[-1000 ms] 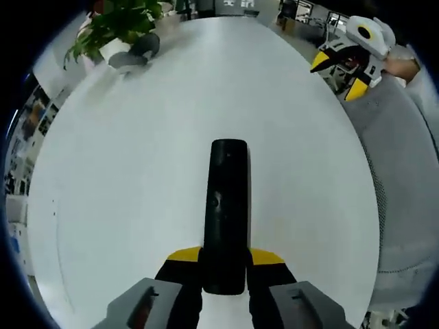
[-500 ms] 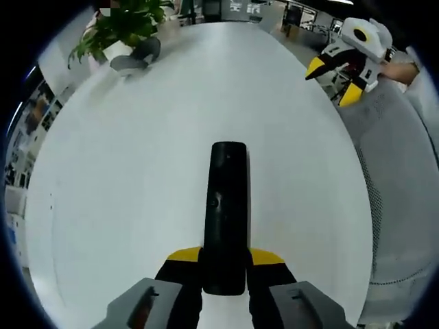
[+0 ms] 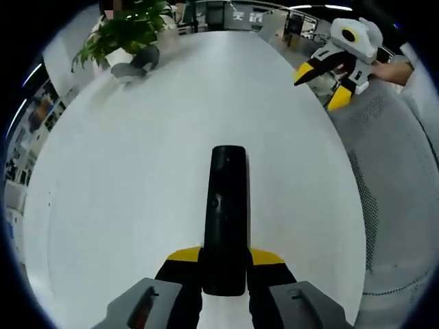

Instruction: Press the specified remote control buttons in sequence, fully releasing each button before pressing the next.

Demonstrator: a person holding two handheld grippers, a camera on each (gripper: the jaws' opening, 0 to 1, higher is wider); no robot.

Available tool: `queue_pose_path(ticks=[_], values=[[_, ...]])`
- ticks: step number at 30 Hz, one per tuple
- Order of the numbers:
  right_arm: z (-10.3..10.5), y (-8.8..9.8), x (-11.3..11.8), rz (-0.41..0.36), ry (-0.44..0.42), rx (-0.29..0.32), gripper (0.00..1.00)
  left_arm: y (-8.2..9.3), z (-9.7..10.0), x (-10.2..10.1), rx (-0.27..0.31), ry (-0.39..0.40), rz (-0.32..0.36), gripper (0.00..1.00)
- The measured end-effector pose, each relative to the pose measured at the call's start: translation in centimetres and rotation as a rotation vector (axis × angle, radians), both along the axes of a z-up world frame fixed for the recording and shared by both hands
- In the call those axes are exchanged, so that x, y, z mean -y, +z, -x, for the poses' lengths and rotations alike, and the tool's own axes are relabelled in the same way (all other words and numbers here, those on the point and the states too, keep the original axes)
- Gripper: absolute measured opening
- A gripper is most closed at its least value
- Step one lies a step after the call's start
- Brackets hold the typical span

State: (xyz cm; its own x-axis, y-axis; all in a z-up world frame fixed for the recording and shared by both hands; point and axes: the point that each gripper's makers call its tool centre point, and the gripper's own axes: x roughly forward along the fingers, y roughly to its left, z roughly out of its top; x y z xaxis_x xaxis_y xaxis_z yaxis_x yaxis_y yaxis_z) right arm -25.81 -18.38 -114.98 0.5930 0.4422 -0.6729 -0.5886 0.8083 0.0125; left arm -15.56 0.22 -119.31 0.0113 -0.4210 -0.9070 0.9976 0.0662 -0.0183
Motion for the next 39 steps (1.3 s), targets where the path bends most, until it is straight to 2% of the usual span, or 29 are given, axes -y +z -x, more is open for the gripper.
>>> queue_pose_path(ticks=[16, 27, 39], values=[[0.1, 0.0, -0.2, 0.002, 0.016, -0.003, 0.35, 0.0, 3.5, 0.8, 0.001, -0.015, 0.054, 0.23], [0.3, -0.1, -0.5, -0.005, 0.029, -0.01, 0.32, 0.1, 5.9, 1.3, -0.009, 0.005, 0.109, 0.23], [0.4, -0.3, -0.4, 0.008, 0.032, -0.022, 0.34, 0.1, 9.3, 2.2, 0.009, -0.069, 0.117, 0.23]])
